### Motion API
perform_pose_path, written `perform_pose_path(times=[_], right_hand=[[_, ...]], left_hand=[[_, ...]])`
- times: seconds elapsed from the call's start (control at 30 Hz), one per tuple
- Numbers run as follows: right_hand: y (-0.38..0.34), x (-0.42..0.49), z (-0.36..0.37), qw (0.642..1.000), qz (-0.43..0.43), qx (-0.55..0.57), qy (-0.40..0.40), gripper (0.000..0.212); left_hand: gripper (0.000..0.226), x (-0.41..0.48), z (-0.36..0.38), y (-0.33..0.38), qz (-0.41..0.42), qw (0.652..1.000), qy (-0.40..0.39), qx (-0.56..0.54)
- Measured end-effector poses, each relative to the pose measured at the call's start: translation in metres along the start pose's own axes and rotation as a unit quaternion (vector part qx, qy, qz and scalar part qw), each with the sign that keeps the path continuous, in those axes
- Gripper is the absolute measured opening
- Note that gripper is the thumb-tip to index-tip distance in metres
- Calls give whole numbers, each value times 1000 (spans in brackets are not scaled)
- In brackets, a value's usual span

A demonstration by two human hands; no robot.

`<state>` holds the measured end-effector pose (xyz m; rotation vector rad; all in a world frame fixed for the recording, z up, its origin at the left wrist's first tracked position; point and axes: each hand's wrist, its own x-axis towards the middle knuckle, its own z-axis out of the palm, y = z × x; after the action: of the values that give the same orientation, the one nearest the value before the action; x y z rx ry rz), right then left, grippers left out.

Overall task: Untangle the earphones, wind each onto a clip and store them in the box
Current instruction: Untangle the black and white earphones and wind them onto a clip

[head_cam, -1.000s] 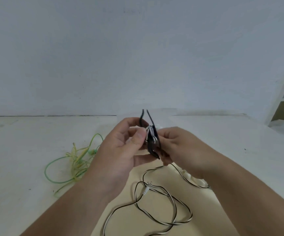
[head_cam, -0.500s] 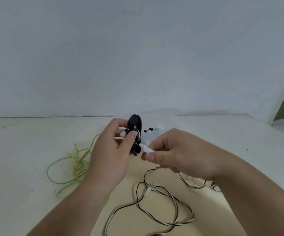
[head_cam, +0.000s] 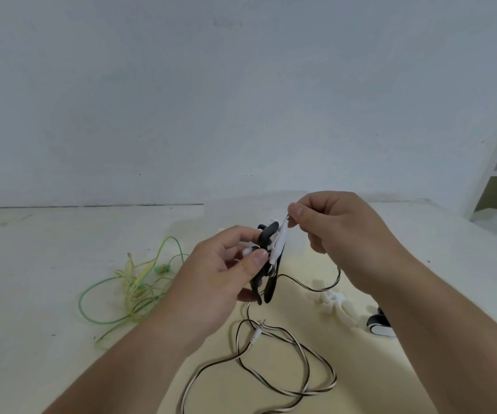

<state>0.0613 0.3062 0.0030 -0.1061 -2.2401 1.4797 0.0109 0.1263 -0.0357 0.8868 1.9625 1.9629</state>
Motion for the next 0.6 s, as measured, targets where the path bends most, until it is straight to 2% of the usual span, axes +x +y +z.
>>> perform_pose_path(times=[0.13,0.27,0.37,0.6], right_hand=[[6,3,3,999,28,23,-9,34],[13,5,7,996,61,19,-54,37],[16,4,10,992,87,-10,-94,40],[18,0,23,982,56,-75,-164,42]], left_hand=[[17,-2,3,2,-16,998,-13,-61],[15,-2,4,4,-21,995,-10,-96],[25,-1,3,6,-18,993,-8,-114],[24,0,2,2,-11,991,23,-129]])
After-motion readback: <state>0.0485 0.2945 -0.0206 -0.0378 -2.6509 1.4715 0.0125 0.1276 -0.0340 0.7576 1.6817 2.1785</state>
